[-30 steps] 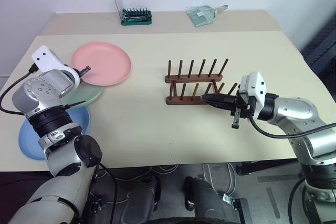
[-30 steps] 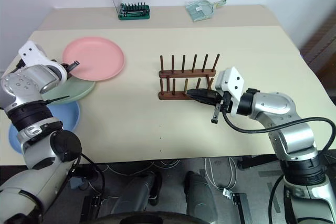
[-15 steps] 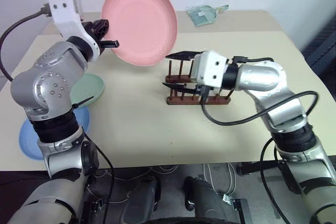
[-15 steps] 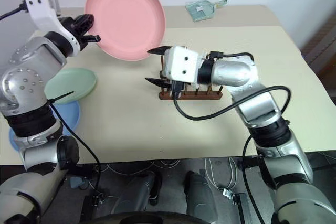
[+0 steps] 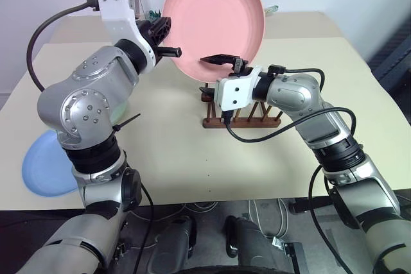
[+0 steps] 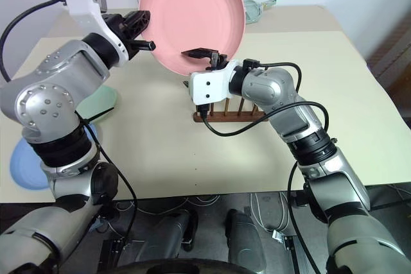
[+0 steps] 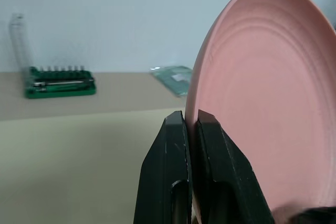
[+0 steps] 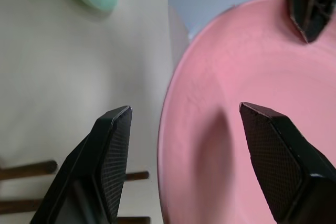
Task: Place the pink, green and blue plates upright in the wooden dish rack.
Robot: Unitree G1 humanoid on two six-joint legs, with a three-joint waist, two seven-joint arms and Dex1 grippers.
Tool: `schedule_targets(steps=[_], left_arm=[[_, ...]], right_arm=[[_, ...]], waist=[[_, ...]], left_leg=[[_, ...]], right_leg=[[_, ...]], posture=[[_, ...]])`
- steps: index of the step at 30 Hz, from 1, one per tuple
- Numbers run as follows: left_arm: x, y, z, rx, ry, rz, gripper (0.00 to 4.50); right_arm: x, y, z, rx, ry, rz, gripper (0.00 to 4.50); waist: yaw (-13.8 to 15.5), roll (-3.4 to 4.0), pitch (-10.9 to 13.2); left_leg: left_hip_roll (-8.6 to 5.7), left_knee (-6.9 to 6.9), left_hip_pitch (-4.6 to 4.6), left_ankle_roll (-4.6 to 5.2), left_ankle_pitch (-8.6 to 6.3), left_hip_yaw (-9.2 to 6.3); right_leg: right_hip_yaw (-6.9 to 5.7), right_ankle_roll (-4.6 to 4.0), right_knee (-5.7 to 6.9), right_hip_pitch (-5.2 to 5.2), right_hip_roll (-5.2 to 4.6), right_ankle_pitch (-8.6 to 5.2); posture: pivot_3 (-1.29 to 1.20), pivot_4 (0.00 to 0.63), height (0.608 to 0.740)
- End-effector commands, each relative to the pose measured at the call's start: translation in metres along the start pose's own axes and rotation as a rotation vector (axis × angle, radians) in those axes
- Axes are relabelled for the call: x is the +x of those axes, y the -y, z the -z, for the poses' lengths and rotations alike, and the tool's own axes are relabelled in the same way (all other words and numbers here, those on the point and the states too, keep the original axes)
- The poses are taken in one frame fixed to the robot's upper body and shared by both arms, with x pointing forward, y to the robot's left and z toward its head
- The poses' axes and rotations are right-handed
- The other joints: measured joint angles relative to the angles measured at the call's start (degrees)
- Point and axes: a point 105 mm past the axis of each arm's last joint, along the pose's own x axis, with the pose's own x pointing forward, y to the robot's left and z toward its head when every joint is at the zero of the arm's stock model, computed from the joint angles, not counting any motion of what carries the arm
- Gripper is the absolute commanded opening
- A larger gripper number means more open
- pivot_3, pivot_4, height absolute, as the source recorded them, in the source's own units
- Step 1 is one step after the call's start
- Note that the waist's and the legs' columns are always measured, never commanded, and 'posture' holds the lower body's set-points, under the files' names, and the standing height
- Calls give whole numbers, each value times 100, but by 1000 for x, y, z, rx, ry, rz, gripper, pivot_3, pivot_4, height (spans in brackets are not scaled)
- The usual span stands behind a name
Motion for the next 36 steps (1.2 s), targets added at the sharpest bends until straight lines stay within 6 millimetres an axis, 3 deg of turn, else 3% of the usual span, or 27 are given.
schedule_targets(steps=[1,6,10,13,16,20,23,27,30,34,36], left_arm=[[-7,5,-19,3,73,20,0],[-7,1,-17,-2,64,8,0],[-7,-1,-17,-59,85,12,0],[-9,-2,-28,-142,169,32,995],[-14,-9,-44,-208,276,13,2509],[-24,-35,-66,-314,433,-65,4461],[-33,-53,-64,-221,441,-103,4461],[-44,-49,-36,84,346,-4,4461],[-49,-48,-20,148,292,50,4461],[-71,-33,41,348,32,262,4461],[-82,-21,60,378,-49,372,4461]], right_arm=[[3,8,-7,-55,24,34,2447],[3,10,-8,-53,28,47,27],[2,9,-6,-57,22,49,27],[0,8,-4,-59,14,53,0],[-2,10,0,-60,-4,67,0],[-13,22,10,-47,-37,112,0],[-33,41,22,48,-53,188,0],[-61,65,22,292,25,274,0],[-73,71,19,400,68,281,0],[-105,89,-1,899,335,337,0],[-112,84,-4,1009,373,320,0]], waist=[[-50,0,0],[-125,2,1],[-113,0,1],[-103,0,0],[-95,0,1],[-107,0,1],[-99,0,1],[-120,0,1],[-86,0,1],[-114,7,2],[-104,7,2]], left_leg=[[0,0,0,-1,1,0],[3,0,2,-3,4,-1],[6,-2,4,-6,7,-1],[6,-1,4,-6,7,-1],[6,-1,4,-7,7,-1],[7,-2,4,-7,7,-1],[8,-3,5,-7,7,-1],[8,-8,7,-5,8,4],[9,-9,6,23,-8,2],[17,-13,5,41,-20,3],[19,-22,5,42,-21,2]], right_leg=[[0,-1,1,0,1,1],[2,-5,4,-1,4,3],[3,-8,5,-1,8,5],[3,-9,4,0,8,5],[3,-9,2,0,7,5],[3,-10,2,0,8,6],[3,-12,2,-1,9,7],[7,-13,1,-1,10,8],[8,-17,-1,0,8,9],[12,-42,-9,-1,0,1],[13,-44,-10,-6,-2,0]], posture=[[0,150,740],[0,150,740],[0,150,740],[0,150,740],[0,150,740],[0,150,740],[0,150,740],[0,150,740],[0,150,740],[0,150,740],[0,150,740]])
